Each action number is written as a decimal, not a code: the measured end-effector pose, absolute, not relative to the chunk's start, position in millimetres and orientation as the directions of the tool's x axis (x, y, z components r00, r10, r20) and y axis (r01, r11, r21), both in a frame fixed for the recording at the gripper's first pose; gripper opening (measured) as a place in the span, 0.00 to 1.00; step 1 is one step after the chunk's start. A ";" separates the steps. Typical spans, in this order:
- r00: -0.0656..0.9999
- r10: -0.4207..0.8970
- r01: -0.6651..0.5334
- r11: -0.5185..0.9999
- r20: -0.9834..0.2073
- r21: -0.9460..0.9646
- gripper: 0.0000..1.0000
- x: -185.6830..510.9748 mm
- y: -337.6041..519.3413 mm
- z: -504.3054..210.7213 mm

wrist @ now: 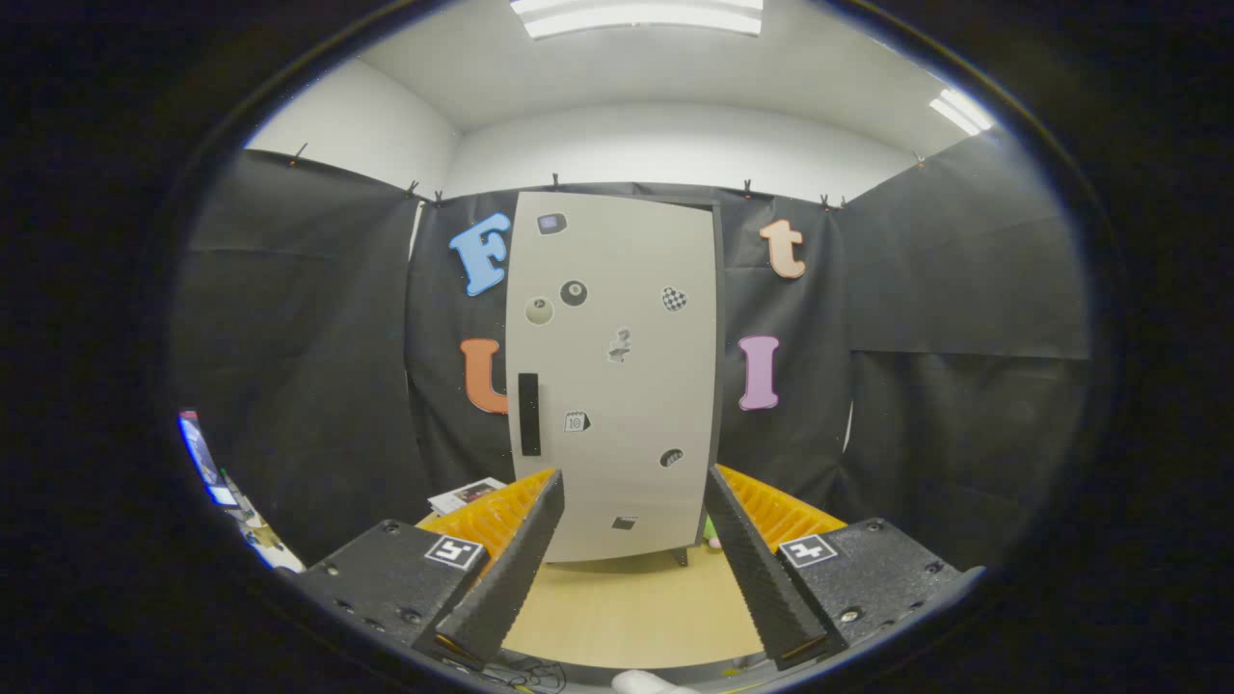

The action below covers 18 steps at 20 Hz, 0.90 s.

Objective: Open the shoe cabinet door, grab the shoes and put them into the shoe cabinet, then close the shoe cabinet door.

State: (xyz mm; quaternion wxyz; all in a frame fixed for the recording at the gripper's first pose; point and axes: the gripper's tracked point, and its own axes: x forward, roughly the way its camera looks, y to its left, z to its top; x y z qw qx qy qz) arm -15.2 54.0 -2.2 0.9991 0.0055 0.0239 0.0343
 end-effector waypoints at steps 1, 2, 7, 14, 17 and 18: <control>0.997 0.066 -0.065 0.998 -0.047 0.017 0.96 -16.2 52.4 -2.0; 0.997 0.065 -0.064 0.998 -0.045 0.019 0.96 -17.3 50.2 -1.4; 0.998 0.057 -0.057 0.998 -0.034 0.021 0.97 -22.8 44.3 2.2; 0.997 0.067 -0.067 0.998 -0.033 0.006 0.97 -21.8 45.9 3.2; 0.997 0.072 -0.072 0.997 -0.032 0.006 0.97 -20.1 47.4 3.7; 0.997 0.072 -0.072 0.997 -0.032 0.005 0.97 -19.7 47.2 3.8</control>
